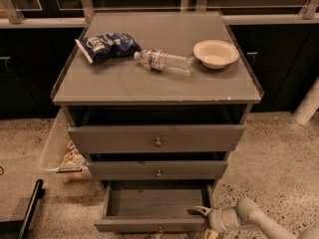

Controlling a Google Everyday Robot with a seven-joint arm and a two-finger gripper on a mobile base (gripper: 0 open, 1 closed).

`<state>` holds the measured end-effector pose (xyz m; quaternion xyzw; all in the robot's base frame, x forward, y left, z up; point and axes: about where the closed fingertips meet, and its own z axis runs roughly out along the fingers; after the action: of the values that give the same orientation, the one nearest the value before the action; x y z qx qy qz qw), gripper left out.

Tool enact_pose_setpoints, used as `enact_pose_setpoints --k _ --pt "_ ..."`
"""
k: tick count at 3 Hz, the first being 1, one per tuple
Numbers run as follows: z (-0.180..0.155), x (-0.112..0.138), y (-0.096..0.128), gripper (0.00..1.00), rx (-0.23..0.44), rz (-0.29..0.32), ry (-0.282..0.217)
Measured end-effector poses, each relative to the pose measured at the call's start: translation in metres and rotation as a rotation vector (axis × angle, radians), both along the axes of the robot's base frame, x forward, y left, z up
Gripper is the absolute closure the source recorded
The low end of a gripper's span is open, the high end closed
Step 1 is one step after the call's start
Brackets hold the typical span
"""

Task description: Open bottom drawer

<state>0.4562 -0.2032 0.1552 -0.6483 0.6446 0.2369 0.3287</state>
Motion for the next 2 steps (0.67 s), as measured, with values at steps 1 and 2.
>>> enact_pose_setpoints --k 1,2 --pt "0.001 0.000 0.000 0.00 0.000 0.000 0.000" --pt "0.025 -0.003 0.004 0.00 -0.001 0.016 -0.031"
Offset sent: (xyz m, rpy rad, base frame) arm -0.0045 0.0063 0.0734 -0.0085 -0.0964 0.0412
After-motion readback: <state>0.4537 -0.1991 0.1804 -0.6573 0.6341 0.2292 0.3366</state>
